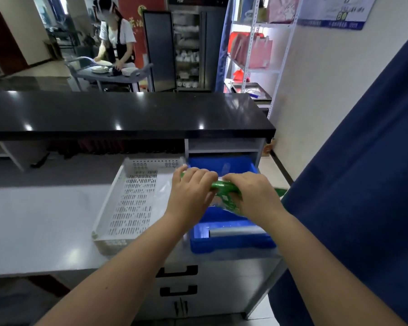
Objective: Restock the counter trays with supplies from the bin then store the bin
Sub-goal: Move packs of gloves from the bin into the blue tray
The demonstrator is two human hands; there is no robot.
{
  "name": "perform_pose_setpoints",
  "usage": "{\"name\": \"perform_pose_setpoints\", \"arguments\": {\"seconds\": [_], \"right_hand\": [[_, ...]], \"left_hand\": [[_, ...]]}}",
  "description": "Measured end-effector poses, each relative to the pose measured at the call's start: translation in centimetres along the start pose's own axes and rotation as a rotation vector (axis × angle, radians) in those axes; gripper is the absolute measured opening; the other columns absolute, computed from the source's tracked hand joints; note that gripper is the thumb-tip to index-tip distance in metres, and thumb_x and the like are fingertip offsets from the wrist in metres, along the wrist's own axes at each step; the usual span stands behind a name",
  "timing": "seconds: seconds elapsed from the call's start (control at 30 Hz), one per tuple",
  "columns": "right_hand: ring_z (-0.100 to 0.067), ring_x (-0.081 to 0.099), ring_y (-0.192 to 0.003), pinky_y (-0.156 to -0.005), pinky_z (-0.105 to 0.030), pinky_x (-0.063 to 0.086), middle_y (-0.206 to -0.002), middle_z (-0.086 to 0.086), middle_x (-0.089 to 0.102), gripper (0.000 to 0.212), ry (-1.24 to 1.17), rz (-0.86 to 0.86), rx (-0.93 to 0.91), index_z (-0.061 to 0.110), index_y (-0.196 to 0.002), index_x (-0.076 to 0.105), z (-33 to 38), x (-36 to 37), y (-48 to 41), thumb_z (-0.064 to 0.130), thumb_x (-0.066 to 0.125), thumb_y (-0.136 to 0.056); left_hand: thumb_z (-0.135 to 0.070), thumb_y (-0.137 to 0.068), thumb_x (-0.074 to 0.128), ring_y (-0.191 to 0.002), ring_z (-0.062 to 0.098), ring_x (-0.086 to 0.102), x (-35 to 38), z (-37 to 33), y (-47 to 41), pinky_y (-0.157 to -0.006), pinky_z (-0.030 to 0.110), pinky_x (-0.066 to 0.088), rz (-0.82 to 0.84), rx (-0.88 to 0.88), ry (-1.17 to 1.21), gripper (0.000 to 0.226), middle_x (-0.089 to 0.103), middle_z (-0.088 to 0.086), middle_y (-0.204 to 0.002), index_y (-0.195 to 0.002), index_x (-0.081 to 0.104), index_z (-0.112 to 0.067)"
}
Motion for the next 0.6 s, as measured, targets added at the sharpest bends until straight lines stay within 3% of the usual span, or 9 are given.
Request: {"name": "perform_pose_setpoints", "arguments": {"seconds": [0.13,0.27,0.37,0.47,0.6], "right_hand": [[-0.027,0.061,-0.071,-0.066,-0.043,0.048,-0.082,-0.004,0.070,0.027,0.006,-0.084,-0.050,0.010,-0.101,0.068,-1.9,3.0,-3.1,0.006,0.072,-0.075],[-0.030,0.061,-0.073,-0.066,-0.040,0.043,-0.085,-0.004,0.071,0.027,0.089,-0.037,-0.042,0.009,-0.102,0.068,-4.5,5.6,-7.6,0.003,0.066,-0.076],[-0.030,0.062,-0.075,-0.067,-0.041,0.044,-0.086,-0.002,0.071,0.033,0.112,-0.027,-0.026,0.010,-0.102,0.068,-6.5,6.6,-10.9,0.000,0.065,-0.070],[-0.029,0.063,-0.085,-0.079,-0.044,0.044,-0.090,0.000,0.072,0.034,0.133,-0.052,-0.041,0.013,-0.103,0.068,-8.2,7.7,-13.9,0.002,0.066,-0.070],[-0.030,0.056,-0.114,-0.099,-0.050,0.038,-0.116,0.000,0.069,0.031,0.167,-0.174,-0.054,0.014,-0.112,0.068,-10.3,9.0,-15.3,0.011,0.066,-0.081]], "left_hand": [[-0.025,-0.067,0.082,-0.087,0.027,0.062,4.1,3.2,-2.2,-0.084,0.037,0.034,0.099,-0.024,-0.014,0.057,0.066,0.001,-0.095,-0.116,0.055,-0.018],[-0.021,-0.068,0.081,-0.082,0.030,0.060,7.9,6.2,-5.4,-0.071,0.041,0.046,0.102,0.044,-0.067,0.038,0.064,0.006,-0.092,-0.104,0.069,-0.017],[-0.034,-0.075,0.072,-0.089,0.028,0.061,10.2,8.7,-7.9,-0.075,0.042,0.046,0.096,0.061,-0.058,0.035,0.065,0.004,-0.098,-0.106,0.069,-0.019],[-0.036,-0.077,0.071,-0.091,0.025,0.061,12.4,11.1,-10.0,-0.078,0.041,0.039,0.112,0.092,-0.048,0.037,0.067,-0.002,-0.102,-0.110,0.066,-0.020],[-0.028,-0.074,0.075,-0.082,0.023,0.061,14.5,12.9,-12.1,-0.075,0.039,0.035,0.090,0.052,-0.046,0.029,0.069,-0.004,-0.092,-0.102,0.068,-0.021]]}}
Point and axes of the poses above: each hand's wrist, its own y-axis away from the middle knuckle, its own x-axis out of the palm, z = x × y, the point moved 3 cm from there along -y, towards the middle knuckle
